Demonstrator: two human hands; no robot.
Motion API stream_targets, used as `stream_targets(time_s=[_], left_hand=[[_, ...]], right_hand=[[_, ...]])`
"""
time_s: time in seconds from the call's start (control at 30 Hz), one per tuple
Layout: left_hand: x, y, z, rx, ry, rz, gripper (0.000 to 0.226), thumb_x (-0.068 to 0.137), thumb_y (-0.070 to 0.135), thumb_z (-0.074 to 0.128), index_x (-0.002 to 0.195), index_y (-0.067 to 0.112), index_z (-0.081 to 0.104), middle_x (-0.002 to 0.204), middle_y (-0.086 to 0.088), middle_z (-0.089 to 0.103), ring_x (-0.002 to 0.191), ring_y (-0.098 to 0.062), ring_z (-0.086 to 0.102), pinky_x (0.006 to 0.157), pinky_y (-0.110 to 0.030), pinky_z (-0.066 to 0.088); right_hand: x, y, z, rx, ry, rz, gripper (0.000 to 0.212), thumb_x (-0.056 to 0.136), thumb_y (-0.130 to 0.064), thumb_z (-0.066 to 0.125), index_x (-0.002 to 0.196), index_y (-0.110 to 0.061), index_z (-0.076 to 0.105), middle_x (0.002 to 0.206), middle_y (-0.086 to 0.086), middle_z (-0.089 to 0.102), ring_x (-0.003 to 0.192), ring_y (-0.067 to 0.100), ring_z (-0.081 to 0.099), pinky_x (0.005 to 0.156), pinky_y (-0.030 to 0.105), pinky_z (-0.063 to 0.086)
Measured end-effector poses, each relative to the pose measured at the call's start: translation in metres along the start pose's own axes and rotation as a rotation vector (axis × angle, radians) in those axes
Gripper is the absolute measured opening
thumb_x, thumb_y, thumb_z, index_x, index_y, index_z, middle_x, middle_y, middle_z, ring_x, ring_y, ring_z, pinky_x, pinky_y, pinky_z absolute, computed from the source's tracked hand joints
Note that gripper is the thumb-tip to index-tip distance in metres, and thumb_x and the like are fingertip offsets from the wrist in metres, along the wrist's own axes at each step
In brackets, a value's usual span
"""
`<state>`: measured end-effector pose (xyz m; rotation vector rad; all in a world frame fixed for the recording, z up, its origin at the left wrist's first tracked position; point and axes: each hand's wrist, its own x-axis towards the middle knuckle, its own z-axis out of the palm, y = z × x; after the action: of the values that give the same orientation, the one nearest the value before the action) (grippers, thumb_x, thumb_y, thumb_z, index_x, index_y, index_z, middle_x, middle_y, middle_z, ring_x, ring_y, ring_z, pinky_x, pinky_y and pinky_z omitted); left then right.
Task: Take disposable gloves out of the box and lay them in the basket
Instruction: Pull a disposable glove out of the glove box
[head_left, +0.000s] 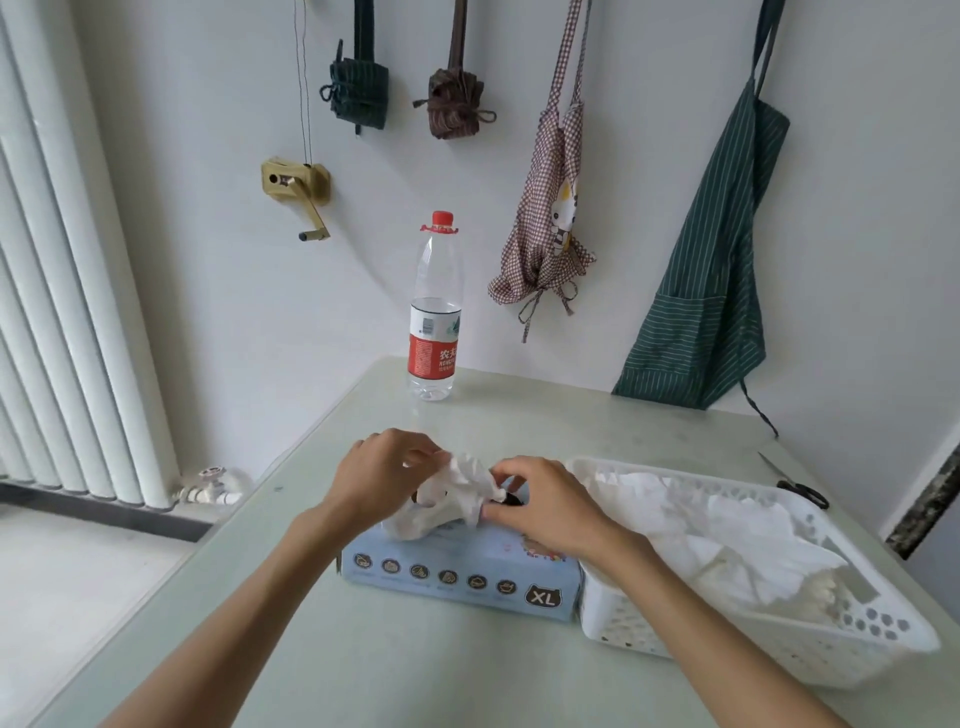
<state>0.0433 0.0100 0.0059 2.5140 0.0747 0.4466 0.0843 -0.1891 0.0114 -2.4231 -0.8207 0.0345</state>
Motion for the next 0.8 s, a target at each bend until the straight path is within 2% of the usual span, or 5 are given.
stream_targets(time_s=[0.1,0.23,0.47,0.67,0.8], left_hand=[[0.002,-0.006,0.001,0.0,-0.062,-0.003,0.033,0.089,0.052,0.053,0.106,0.028,0.068,0.11,0.014,0.068,0.094,-0.006,0.062,0.073,-0.023,0.045],[0.0,0.004,0.003,-0.211,-0.179,0.041,0.079,0.067,0.074,0.055,0.131,0.028,0.049,0.125,0.02,0.048,0.115,-0.003,0.047,0.097,-0.03,0.043],[0.016,0.009,0.014,0.065,-0.079,0.078,0.035,0.078,0.018,0.071,0.111,0.026,0.064,0.109,0.009,0.067,0.1,-0.017,0.061,0.082,-0.035,0.051],[0.016,0.013,-0.008,-0.225,-0.418,0.081,0.083,0.066,0.041,0.082,0.138,0.029,0.042,0.133,0.016,0.045,0.123,-0.003,0.039,0.108,-0.028,0.03],[0.014,0.041,0.003,-0.139,-0.172,0.054,0.071,0.066,0.059,0.074,0.123,0.025,0.047,0.12,0.013,0.051,0.109,-0.01,0.051,0.091,-0.03,0.046]], right_hand=[[0.01,0.007,-0.005,0.108,0.114,0.048,0.012,0.086,-0.034,0.066,0.09,-0.024,0.073,0.089,-0.009,0.071,0.085,0.007,0.064,0.078,0.028,0.049],[0.013,0.007,-0.021,0.22,0.105,0.084,0.01,0.076,-0.034,0.078,0.08,-0.027,0.072,0.073,-0.004,0.069,0.077,0.014,0.067,0.074,0.03,0.051],[0.018,-0.001,-0.041,0.471,0.084,0.088,0.014,0.084,-0.01,0.069,0.096,-0.013,0.075,0.081,-0.003,0.072,0.065,0.002,0.06,0.067,0.013,0.048],[0.017,0.004,-0.043,0.573,0.153,0.229,0.006,0.085,-0.011,0.068,0.088,-0.013,0.073,0.09,0.01,0.072,0.081,0.015,0.062,0.084,0.028,0.053],[0.02,-0.005,-0.038,0.473,0.198,0.197,0.015,0.082,-0.012,0.071,0.097,-0.011,0.073,0.087,0.009,0.074,0.078,0.017,0.069,0.079,0.029,0.055]])
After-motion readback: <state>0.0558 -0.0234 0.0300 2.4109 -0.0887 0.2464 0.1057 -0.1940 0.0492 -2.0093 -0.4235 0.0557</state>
